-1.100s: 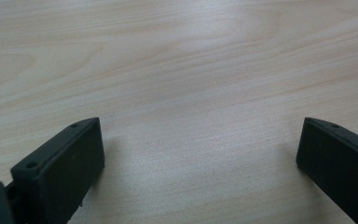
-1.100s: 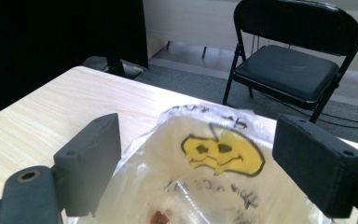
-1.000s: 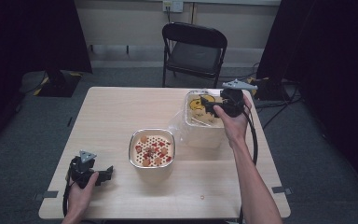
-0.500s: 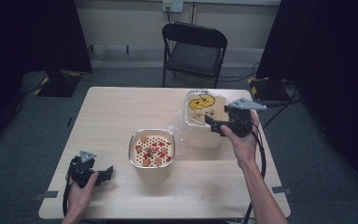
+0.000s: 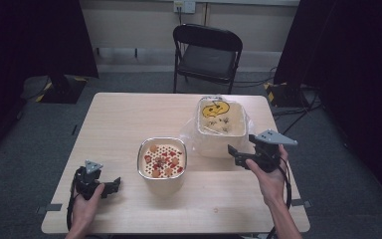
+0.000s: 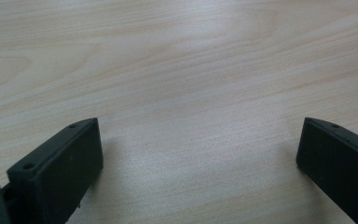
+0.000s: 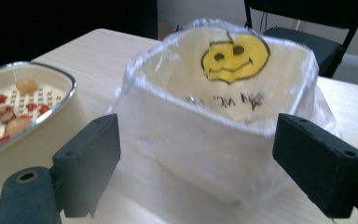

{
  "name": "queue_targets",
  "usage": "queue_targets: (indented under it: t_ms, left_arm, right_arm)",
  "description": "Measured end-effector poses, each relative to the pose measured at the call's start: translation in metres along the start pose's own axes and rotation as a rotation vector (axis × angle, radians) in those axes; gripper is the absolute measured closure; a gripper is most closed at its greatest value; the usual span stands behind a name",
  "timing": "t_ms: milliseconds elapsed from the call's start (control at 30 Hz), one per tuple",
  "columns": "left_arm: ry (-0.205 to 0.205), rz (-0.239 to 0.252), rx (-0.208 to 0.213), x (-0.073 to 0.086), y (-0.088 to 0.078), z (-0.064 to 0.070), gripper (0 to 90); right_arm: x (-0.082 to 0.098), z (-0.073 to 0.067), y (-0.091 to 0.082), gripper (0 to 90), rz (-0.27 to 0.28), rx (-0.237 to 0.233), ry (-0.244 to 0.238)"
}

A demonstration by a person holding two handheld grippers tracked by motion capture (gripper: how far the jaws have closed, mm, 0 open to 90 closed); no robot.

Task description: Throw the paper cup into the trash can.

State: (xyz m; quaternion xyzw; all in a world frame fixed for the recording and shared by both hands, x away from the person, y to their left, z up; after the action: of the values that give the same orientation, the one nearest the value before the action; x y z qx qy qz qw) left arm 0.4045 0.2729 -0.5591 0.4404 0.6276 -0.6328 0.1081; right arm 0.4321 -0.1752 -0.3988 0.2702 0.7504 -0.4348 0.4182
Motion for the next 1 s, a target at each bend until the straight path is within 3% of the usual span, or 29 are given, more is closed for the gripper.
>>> queue_targets:
  t_ms: [433,1000]
  left_arm:
    - [0.009,0.005,0.01,0.0,0.0,0.0,0.0]
    - [0.017,0.005,0.016,0.0,0.0,0.0,0.0]
  right_arm:
    - [0.068,0.021,-0.009,14.2,-0.09,0.025,0.048]
    - [0.125,0.062,0.008,14.2,-0.239,0.114,0.075]
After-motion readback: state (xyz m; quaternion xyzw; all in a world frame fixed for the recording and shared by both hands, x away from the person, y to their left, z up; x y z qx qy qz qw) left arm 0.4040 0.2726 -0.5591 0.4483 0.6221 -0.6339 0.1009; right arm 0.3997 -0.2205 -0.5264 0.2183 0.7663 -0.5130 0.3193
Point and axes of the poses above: each handheld gripper's, and its own axes: y roughly forward along the jaws, x roughly out of its underside, z roughly to its right, the point moved 8 cm from there along y, roughly forward along the jaws, and after that the axes turned 15 degrees about y, right-handed, at the moved point
